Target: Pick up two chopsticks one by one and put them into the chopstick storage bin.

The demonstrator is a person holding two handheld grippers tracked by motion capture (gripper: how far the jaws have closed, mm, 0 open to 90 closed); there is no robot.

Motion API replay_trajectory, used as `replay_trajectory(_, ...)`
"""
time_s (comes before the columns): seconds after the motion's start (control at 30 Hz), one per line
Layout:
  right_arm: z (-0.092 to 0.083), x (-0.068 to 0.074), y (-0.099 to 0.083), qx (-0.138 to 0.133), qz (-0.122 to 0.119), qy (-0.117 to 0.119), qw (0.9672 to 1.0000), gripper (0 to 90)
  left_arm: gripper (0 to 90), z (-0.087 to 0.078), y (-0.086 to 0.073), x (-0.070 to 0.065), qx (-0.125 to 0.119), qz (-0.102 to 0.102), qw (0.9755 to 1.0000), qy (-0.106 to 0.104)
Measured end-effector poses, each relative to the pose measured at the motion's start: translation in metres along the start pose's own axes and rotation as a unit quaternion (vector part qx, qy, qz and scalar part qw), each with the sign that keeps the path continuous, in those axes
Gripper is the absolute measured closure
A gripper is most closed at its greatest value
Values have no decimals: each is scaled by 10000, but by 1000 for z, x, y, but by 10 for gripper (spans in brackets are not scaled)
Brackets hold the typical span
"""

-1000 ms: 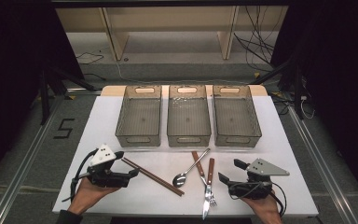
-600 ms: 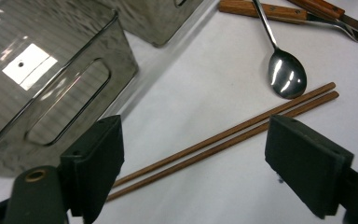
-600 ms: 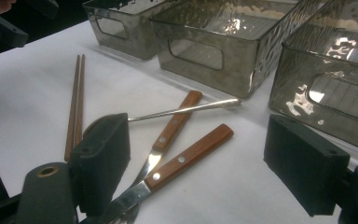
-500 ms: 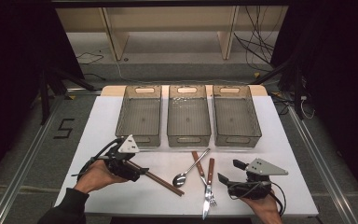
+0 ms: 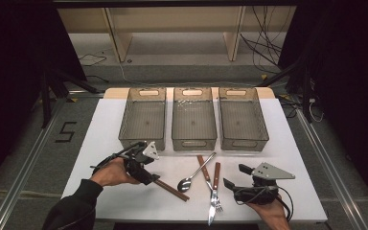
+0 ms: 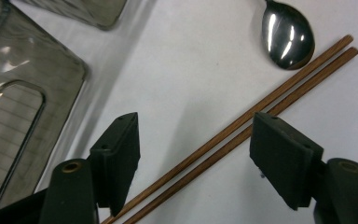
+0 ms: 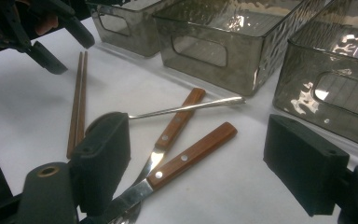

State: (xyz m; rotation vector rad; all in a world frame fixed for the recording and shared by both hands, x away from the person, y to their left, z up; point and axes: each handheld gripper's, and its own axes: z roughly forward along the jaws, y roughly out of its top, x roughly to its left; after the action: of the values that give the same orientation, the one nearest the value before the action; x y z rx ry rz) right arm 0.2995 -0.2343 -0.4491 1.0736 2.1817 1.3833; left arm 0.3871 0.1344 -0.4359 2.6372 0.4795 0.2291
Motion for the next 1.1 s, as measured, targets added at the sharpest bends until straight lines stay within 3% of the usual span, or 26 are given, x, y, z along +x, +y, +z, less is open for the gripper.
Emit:
replay_trajectory(0.17,1,0,0,16,-11,13,10000,235,383,6,3,1,233,277,9993,-79)
replay_trajectory(0.4,1,0,0,24,-12,29,10000,236,440,16,5,3,454,448,9977,-219)
replay_trajectory(0.7,1,0,0,35,-3,46,10000,238,470,25,11,3,742,687,9944,-302)
replay_trajectory(0.77,1,0,0,33,-5,47,10000,238,472,27,13,4,864,814,9924,-316)
replay_trajectory(1.1,2,0,0,42,-3,64,10000,240,487,31,16,5,940,910,9908,-337)
